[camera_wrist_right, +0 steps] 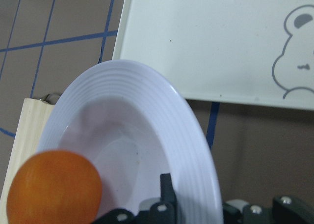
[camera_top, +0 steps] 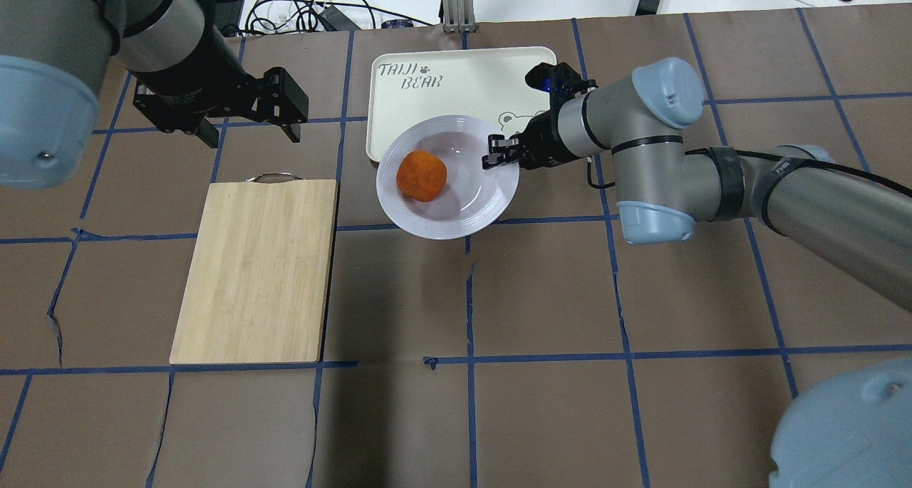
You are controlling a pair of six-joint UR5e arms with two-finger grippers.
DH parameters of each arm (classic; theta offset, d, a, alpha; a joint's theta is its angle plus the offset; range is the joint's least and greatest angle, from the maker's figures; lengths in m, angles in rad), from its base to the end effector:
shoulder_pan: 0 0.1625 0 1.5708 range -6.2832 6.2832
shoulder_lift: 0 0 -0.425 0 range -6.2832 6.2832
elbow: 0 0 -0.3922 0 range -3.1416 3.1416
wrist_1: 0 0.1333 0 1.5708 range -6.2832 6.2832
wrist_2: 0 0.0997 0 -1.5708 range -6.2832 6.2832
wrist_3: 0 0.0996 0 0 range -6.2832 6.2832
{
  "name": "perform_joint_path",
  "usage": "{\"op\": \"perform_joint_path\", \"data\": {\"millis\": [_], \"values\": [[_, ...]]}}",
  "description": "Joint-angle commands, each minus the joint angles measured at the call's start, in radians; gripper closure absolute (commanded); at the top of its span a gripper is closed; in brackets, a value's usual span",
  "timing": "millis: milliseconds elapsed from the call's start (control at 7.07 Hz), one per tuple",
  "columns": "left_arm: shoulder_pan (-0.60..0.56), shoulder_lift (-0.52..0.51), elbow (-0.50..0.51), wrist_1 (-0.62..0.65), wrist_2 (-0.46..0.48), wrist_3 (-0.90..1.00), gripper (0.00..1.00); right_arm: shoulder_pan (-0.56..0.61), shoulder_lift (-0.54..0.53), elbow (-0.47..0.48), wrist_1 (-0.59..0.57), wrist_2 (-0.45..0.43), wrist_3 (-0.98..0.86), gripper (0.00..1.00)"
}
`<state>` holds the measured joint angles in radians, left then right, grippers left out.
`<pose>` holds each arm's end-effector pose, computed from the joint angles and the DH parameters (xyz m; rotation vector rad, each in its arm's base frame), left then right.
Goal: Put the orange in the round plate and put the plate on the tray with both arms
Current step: 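Slide the plate with the right gripper onto the bear tray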
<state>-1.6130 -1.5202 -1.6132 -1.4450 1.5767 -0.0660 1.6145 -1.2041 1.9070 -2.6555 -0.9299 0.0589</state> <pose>-0.1530 -0.4768 0.5048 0.0379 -3.1330 0.2104 0.2177 -0.5649 0.2688 -0.1386 2.4526 -0.4314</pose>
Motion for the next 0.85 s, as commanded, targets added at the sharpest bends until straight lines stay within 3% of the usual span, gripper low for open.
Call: {"op": "perform_joint_path", "data": {"millis": [0, 424, 707], "values": [[-0.001, 0.0, -0.001, 0.0, 0.0, 0.0, 0.0, -0.054, 0.059, -0.11, 0.014, 0.022, -0.001, 1.0], [-0.001, 0.0, -0.001, 0.0, 0.0, 0.0, 0.0, -0.064, 0.292, -0.36, 0.015, 0.056, 0.078, 1.0], [-0.001, 0.002, -0.002, 0.0, 0.0, 0.0, 0.0, -0.062, 0.404, -0.454, 0.014, 0.06, 0.111, 1.0]]}}
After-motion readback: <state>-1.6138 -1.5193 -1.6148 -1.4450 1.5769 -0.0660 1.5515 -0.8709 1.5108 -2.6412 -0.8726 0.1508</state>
